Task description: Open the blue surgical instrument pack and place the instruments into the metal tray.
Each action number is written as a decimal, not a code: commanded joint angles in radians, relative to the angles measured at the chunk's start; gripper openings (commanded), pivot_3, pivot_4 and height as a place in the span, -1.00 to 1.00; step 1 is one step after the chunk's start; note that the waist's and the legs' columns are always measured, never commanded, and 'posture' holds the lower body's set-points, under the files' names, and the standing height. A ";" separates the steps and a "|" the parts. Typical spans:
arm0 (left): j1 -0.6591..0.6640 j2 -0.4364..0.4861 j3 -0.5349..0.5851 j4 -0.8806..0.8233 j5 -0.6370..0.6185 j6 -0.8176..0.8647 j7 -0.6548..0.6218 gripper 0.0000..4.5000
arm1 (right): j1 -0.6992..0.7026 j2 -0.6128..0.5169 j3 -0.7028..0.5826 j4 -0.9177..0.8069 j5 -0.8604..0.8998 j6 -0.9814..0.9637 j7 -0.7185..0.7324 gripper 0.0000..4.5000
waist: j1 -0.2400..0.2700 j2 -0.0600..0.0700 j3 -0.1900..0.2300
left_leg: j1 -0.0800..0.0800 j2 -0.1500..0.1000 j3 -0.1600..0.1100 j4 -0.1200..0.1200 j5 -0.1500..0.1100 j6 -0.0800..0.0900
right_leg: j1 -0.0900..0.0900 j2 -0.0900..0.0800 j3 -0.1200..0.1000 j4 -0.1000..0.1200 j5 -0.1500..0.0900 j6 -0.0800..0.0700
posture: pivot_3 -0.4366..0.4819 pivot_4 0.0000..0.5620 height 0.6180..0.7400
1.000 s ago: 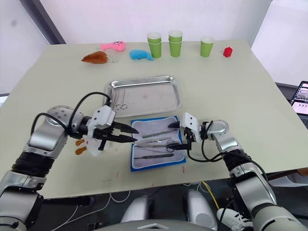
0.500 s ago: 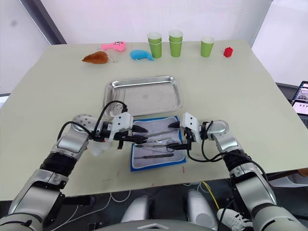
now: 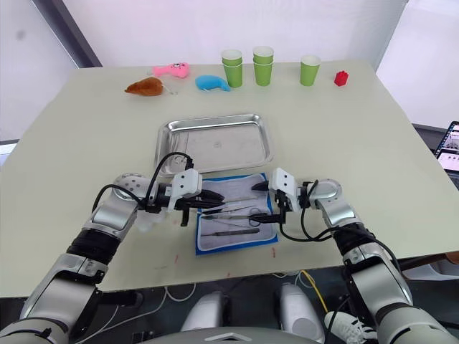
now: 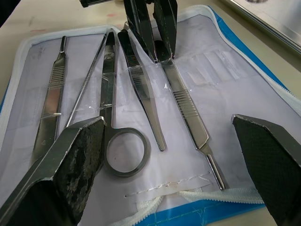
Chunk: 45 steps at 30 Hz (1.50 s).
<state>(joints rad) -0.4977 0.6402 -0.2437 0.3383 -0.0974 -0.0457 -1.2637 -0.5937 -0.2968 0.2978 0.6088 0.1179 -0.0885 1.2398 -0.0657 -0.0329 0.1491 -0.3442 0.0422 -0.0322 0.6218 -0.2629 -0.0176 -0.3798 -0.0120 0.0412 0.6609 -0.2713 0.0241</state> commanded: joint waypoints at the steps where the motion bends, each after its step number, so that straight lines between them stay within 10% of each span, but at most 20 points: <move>1: 0.005 0.005 -0.005 -0.009 0.021 -0.020 0.001 -1.00 | 0.078 -0.021 0.064 0.110 -0.098 0.072 -0.033 1.00 | 0.000 0.000 0.000 | 0.000 0.000 0.000 0.000 0.000 0.000 | 0.000 0.000 0.000 0.000 0.000 0.000 | -0.05 -0.47 1.00; 23: -0.033 0.157 0.041 -0.324 -0.047 0.393 -0.075 -1.00 | 0.085 -0.017 0.073 0.104 -0.100 0.074 -0.027 1.00 | -0.003 0.001 0.002 | 0.000 0.000 0.000 0.001 0.000 0.000 | 0.000 0.001 0.000 0.000 -0.001 -0.002 | -0.05 -0.47 1.00; 45: -0.032 0.348 0.076 -0.348 -0.082 0.377 -0.197 -1.00 | 0.077 -0.003 0.076 0.116 -0.102 0.071 -0.027 1.00 | -0.004 0.004 0.006 | -0.001 0.001 0.000 0.000 0.000 0.000 | -0.001 0.002 0.000 0.000 -0.002 -0.003 | -0.05 -0.47 1.00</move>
<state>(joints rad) -0.5062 0.9712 -0.2057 0.0137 -0.1438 0.3536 -1.4311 -0.5914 -0.2910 0.2978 0.6014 0.1180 -0.0882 1.2392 -0.0701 -0.0287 0.1549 -0.3448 0.0428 -0.0319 0.6221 -0.2630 -0.0177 -0.3812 -0.0104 0.0410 0.6606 -0.2733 0.0208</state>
